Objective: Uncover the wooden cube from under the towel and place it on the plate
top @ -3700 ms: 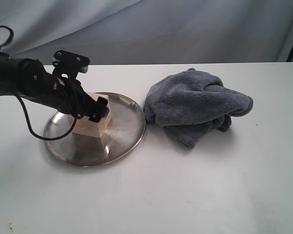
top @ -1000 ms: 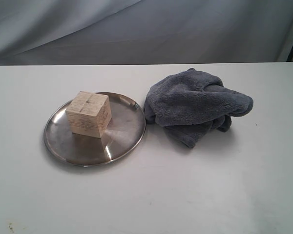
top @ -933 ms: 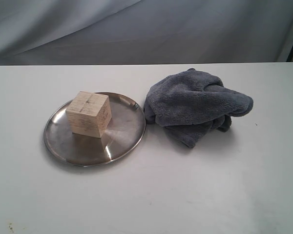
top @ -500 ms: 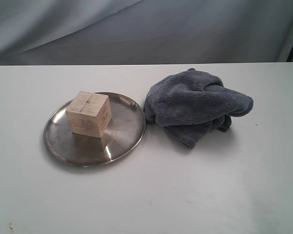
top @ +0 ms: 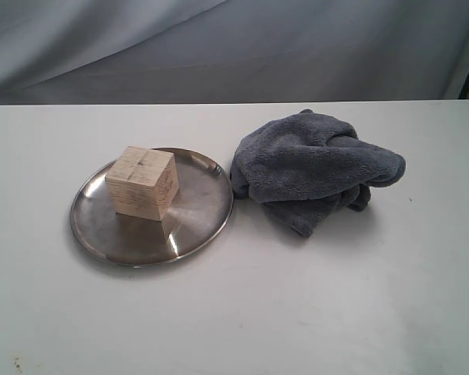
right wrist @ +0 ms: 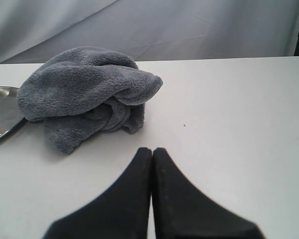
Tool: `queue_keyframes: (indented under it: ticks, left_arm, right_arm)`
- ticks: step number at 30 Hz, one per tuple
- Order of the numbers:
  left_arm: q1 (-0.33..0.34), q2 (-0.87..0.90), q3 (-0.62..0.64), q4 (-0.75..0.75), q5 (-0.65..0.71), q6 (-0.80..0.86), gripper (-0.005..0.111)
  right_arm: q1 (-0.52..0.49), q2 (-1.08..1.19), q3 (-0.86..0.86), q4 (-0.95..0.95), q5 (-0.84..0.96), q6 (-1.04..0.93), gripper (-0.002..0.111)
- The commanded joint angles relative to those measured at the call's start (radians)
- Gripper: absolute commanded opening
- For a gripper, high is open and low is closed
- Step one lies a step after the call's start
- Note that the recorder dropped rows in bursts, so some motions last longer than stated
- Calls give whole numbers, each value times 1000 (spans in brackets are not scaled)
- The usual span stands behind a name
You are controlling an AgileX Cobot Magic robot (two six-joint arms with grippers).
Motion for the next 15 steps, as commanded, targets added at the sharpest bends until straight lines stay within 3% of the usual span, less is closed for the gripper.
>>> queue_keyframes:
  ticks: [1, 9, 15]
  left_arm:
    - [-1, -3, 7, 5, -10, 2, 1]
    - [3, -3, 7, 9, -17, 5, 1]
    - [91, -3, 7, 9, -60, 2, 1]
  right_arm:
    - [2, -6, 4, 0, -2, 4, 0]
    - [2, -6, 4, 0, -2, 4, 0]
    - [2, -6, 4, 0, -2, 4, 0]
